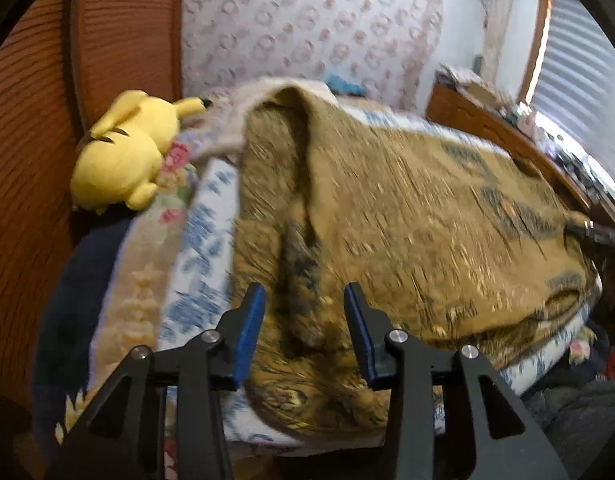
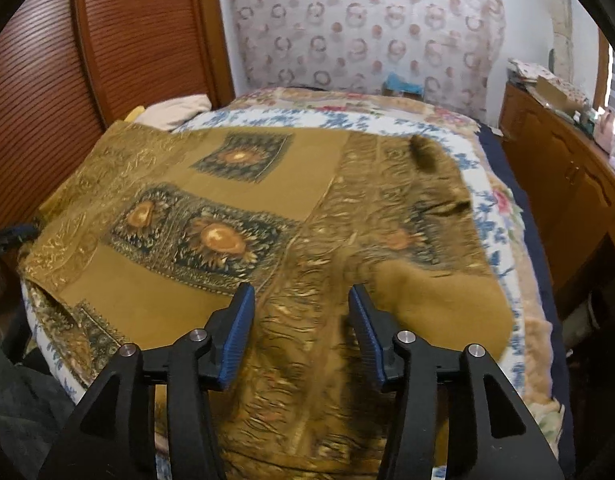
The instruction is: Fold small clothes
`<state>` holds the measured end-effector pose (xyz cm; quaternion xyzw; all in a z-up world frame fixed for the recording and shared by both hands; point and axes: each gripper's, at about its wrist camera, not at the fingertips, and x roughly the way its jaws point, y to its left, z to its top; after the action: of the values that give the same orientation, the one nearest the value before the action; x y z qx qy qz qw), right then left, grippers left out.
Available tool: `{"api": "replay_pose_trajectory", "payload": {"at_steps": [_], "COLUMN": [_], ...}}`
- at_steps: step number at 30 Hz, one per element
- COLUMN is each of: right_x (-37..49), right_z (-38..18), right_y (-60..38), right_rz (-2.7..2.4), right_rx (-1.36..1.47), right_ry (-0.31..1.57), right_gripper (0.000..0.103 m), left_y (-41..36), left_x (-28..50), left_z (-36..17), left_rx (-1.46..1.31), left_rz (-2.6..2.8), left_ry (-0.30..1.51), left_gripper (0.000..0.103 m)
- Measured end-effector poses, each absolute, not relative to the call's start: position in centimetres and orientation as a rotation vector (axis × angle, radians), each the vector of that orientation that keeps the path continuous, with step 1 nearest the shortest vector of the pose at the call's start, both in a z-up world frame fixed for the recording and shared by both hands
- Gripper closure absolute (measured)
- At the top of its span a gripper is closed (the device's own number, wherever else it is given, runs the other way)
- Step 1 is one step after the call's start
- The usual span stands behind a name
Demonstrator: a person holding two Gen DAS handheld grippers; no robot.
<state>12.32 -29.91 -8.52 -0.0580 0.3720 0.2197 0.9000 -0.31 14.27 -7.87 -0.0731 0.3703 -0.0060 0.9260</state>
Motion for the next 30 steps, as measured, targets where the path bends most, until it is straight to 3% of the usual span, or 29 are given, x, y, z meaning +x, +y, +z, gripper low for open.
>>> {"api": "replay_pose_trajectory", "payload": {"at_steps": [10,20,26,30], "right_x": [11.6,11.4,11.4,11.4], "right_z": [-10.7,-11.1,-11.1,-11.1], "right_y": [-28.4,-27.9,-27.9,-27.9], "right_rz": [0.444,0.424,0.423,0.424], "right_rx": [-0.163,-0.203,-0.202,-0.202], "right_ry": [0.752,0.738,0.737,0.737], "right_gripper": [0.041,0.039,0.039,0.039], "left_y": [15.3,15.1,15.2,15.0], "left_x": [2.1,3.0,3.4,3.5], "left_z": [-9.2,-9.9,-10.3,-10.3], "left_rx": [-0.169,-0.159,-0.127,-0.105], "left_rz": [0.009,0.038,0.068,0.066], "left_ry": [0.811,0.816,0.805,0.806], "left_gripper": [0.063,0.059,0.046,0.044]}}
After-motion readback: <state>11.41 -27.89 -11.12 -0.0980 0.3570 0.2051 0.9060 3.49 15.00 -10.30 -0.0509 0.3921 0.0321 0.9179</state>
